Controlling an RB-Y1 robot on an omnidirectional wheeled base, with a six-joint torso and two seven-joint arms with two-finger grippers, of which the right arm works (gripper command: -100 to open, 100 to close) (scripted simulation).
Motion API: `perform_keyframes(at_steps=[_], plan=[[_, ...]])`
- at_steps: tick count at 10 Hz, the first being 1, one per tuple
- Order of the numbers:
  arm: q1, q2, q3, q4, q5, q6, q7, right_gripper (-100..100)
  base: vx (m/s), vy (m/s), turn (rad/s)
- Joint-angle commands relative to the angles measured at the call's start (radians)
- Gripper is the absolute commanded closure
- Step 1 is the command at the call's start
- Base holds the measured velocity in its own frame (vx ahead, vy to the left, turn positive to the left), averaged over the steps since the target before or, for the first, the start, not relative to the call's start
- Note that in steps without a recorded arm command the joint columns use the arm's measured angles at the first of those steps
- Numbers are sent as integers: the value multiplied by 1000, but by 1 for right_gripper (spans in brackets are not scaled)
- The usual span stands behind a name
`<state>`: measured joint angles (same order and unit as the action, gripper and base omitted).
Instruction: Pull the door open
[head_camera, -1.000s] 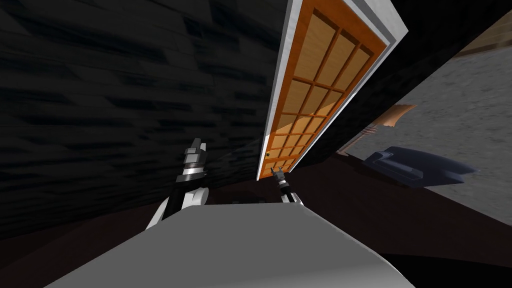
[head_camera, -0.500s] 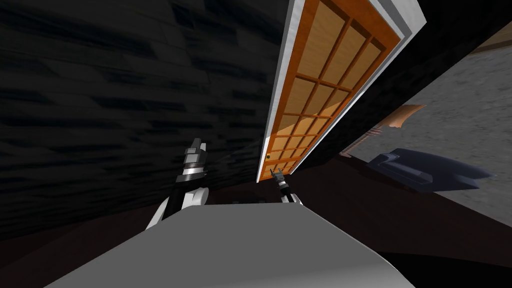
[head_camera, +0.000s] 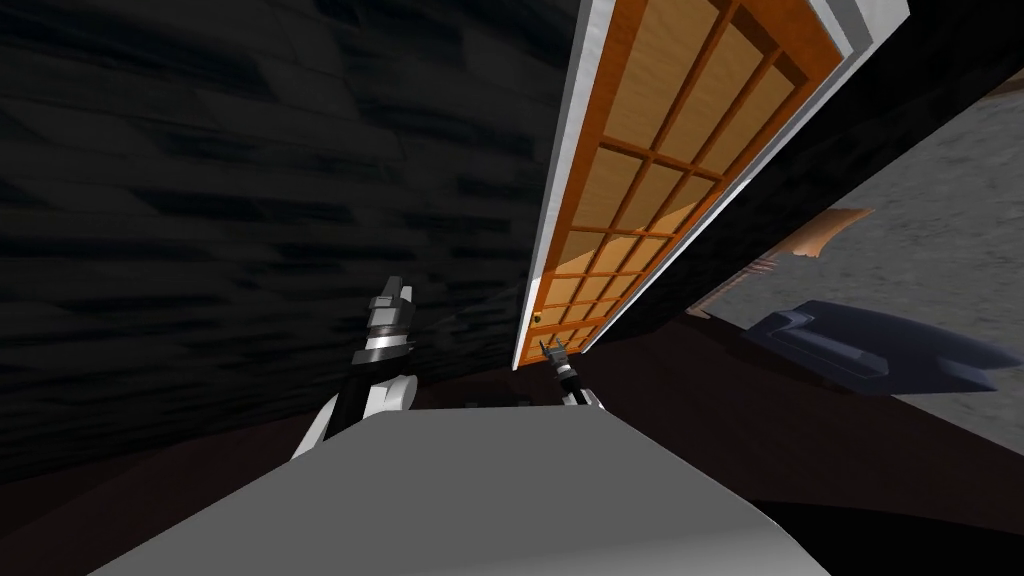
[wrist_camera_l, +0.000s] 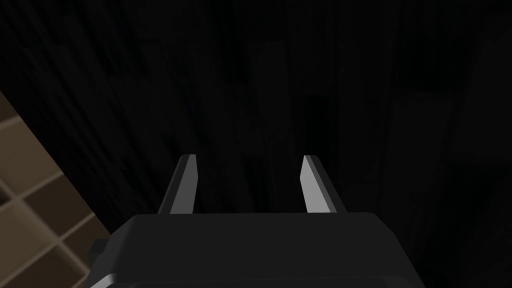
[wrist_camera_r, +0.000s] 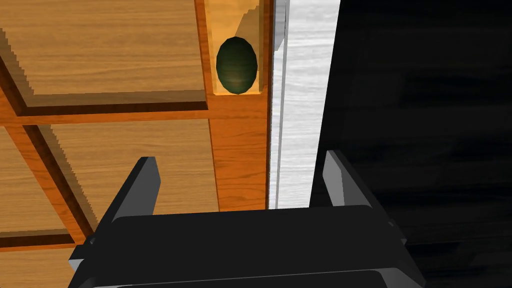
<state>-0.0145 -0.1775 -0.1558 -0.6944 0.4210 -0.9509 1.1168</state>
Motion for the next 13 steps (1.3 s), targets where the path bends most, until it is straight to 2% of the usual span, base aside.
perform_keyframes(at_steps=[1,4,8,11,12,13], plan=[[9,-15,-17,17,-12,-19,-4,-100,106,91,201],[29,-49,-54,54,-37,-62,-11,-100,222,121,177],[52,-88,-97,97,-67,-112,-20,-100,167,43,152],[57,-96,-105,106,-73,-121,-22,-100,68,11,32],[61,-92,-99,110,-69,-124,-24,-100,-2,8,0],[61,-92,-99,110,-69,-124,-24,100,-10,1,-12]])
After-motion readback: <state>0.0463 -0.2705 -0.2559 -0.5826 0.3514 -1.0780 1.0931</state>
